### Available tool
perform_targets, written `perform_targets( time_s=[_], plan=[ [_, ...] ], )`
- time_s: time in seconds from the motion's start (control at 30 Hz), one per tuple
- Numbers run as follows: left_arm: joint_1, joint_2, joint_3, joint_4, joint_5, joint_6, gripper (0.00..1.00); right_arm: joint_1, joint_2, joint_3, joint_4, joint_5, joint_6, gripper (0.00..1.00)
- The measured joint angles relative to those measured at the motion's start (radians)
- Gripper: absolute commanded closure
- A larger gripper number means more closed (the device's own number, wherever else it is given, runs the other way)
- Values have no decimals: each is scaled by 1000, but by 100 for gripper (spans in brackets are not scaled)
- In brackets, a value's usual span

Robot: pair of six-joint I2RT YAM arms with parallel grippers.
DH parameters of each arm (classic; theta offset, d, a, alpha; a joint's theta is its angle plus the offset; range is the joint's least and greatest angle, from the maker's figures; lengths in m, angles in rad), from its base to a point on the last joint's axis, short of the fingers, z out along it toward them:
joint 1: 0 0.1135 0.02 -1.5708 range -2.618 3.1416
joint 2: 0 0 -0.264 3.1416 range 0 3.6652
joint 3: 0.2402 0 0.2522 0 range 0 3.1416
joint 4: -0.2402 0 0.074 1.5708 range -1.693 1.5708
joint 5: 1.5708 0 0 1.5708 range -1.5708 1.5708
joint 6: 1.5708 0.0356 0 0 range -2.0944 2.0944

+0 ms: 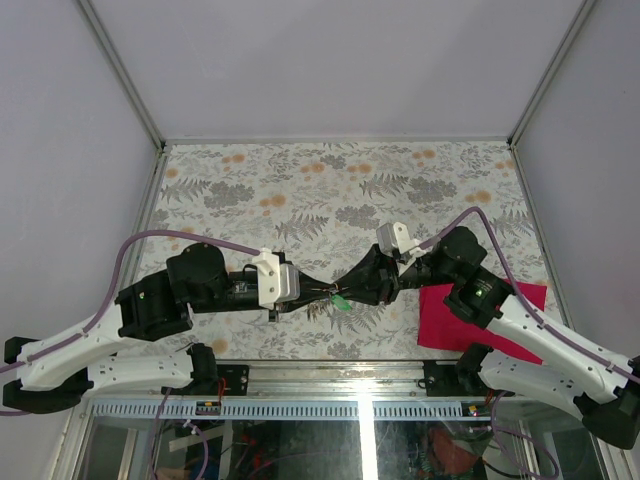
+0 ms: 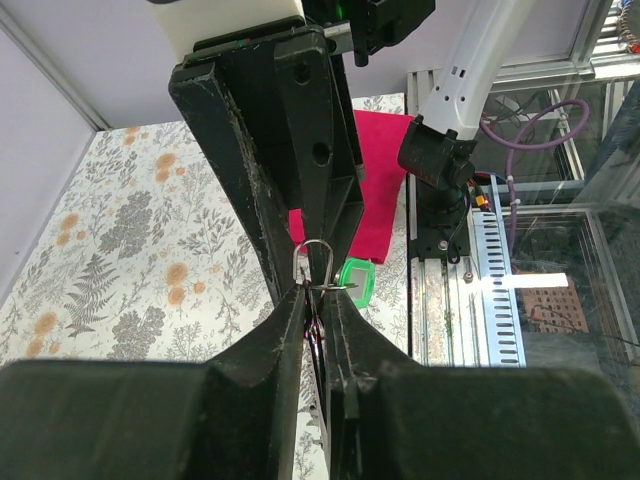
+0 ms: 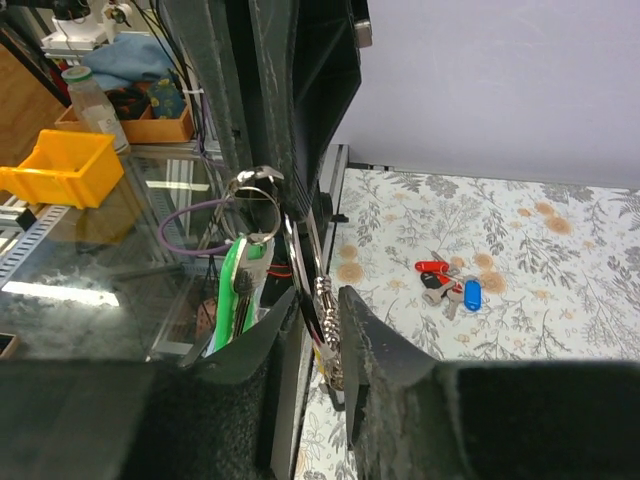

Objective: Put the keys on the keyring

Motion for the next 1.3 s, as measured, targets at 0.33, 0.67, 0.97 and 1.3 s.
perform_targets(
  time_s=[0.33, 0.67, 0.97, 1.3],
  plan=[
    [0, -3, 0, 3, -5, 0, 100, 17, 10, -9, 82, -32, 64, 92],
    [0, -22, -16, 17, -19, -7, 98, 26, 11, -9, 72, -22, 60, 100],
    [0, -76, -53, 53, -35, -23, 67, 35, -13, 56, -82, 53, -31, 100],
    [0, -182, -56, 92, -56, -47, 55, 34, -51, 195, -401, 193, -222, 100]
  ],
)
